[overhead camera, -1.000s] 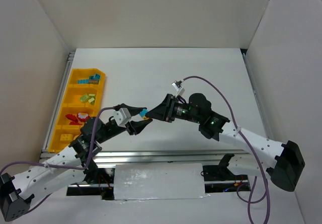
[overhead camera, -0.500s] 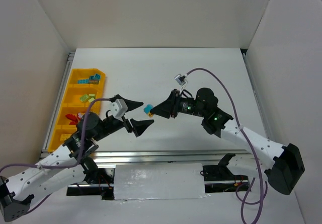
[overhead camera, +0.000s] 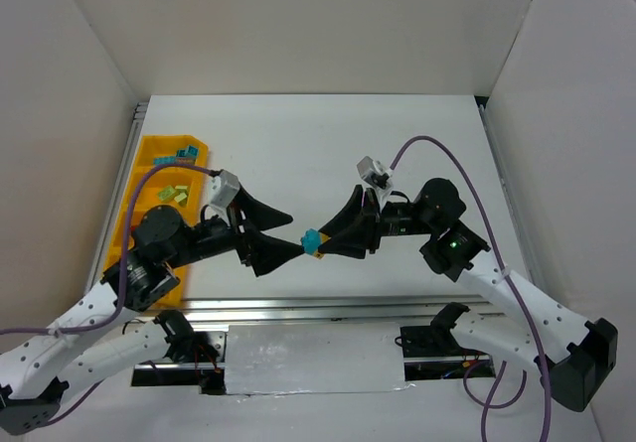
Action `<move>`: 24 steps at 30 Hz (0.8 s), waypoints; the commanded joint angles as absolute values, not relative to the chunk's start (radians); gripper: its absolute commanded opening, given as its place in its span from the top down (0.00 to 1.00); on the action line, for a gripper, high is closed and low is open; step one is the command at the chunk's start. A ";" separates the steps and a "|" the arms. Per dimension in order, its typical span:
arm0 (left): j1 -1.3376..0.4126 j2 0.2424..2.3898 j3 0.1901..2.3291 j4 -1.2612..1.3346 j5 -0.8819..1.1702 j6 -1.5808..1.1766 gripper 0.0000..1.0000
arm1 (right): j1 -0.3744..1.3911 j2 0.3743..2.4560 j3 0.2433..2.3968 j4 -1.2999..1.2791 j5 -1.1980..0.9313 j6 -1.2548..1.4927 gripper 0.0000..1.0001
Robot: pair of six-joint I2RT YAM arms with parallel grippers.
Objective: Sort the legos into containers by color
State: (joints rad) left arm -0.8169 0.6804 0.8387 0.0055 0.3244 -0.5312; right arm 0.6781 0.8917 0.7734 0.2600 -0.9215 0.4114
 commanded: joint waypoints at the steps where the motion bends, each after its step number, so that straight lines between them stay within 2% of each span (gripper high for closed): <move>1: -0.822 0.710 0.827 0.083 0.503 -0.618 0.00 | 0.680 0.899 0.833 0.261 -0.991 0.385 1.00; 10: -0.824 0.782 0.827 0.135 0.558 -0.604 0.13 | 0.683 0.908 0.827 0.296 -1.012 0.425 1.00; 13: -0.822 0.801 0.828 0.143 0.563 -0.601 0.21 | 0.683 0.916 0.828 0.290 -1.023 0.420 1.00; 16: -0.822 0.821 0.834 0.150 0.569 -0.598 0.35 | 0.687 0.923 0.830 0.291 -1.035 0.422 1.00; 21: -0.822 0.841 0.847 0.132 0.572 -0.586 0.47 | 0.687 0.920 0.833 0.288 -1.029 0.428 1.00; 24: -0.822 0.842 0.851 0.126 0.545 -0.580 0.78 | 0.695 0.928 0.839 0.278 -1.029 0.428 1.00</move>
State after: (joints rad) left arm -0.8173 0.8345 0.8135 0.0864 0.5625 -0.5964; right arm 0.6800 0.9268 0.7876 0.2497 -1.0065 0.4294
